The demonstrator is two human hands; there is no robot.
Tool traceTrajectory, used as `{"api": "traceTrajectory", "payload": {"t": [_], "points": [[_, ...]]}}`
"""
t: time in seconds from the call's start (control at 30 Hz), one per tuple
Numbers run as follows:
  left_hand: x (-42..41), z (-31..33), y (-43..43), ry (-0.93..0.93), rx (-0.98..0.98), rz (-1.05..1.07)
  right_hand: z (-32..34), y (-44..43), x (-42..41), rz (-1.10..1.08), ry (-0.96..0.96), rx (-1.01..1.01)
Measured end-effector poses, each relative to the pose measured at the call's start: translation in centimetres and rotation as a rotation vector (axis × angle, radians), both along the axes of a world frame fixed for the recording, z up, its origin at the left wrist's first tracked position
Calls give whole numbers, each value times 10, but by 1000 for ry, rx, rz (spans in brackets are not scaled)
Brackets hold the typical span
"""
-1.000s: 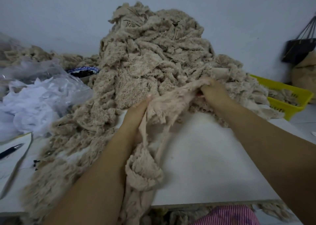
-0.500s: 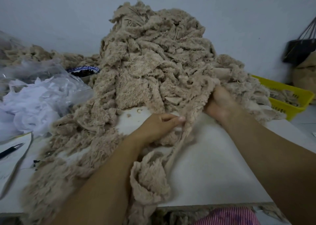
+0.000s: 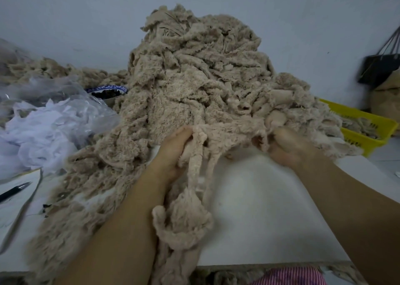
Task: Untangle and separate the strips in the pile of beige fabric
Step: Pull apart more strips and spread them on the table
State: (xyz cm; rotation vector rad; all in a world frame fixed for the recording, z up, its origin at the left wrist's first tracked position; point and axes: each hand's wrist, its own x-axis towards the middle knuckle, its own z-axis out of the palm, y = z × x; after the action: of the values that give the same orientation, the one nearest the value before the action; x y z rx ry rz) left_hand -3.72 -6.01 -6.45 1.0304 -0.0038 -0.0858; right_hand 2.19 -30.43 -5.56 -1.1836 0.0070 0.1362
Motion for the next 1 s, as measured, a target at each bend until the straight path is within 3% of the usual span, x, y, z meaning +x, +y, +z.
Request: {"api": "traceTrajectory", "payload": {"t": [0.1, 0.3, 0.37, 0.43, 0.57, 0.6, 0.63, 0.73, 0.8, 0.9, 1.0], "points": [[-3, 2, -3, -4, -69, -94, -4, -2, 0, -26, 1, -42], [-6, 0, -5, -57, -3, -236, 5, -15, -6, 23, 96, 217], [-6, -1, -6, -43, -7, -262, 8, -21, -10, 54, 95, 145], [-4, -2, -8, -43, -25, -245, 9, -20, -10, 50, 80, -128], [-1, -3, -12, -39, -79, -186, 7, 6, -6, 52, -160, -1130], [-2, -3, -12, -35, -88, -184, 8, 17, -8, 84, -247, -1252], [-2, -2, -13, -37, -90, -191, 8, 30, -10, 138, -283, -1251], [-8, -2, -15, -74, -48, -296, 9, 65, -22, 368, -70, -759], [-14, -5, -21, -106, 110, -421, 5, 78, -29, 466, 13, -560], [-18, -14, -28, -157, 354, -579, -6, 85, -34, 380, -8, -512], [-6, -13, -28, -48, 252, -338, -15, 79, -33, 179, 15, -290]]}}
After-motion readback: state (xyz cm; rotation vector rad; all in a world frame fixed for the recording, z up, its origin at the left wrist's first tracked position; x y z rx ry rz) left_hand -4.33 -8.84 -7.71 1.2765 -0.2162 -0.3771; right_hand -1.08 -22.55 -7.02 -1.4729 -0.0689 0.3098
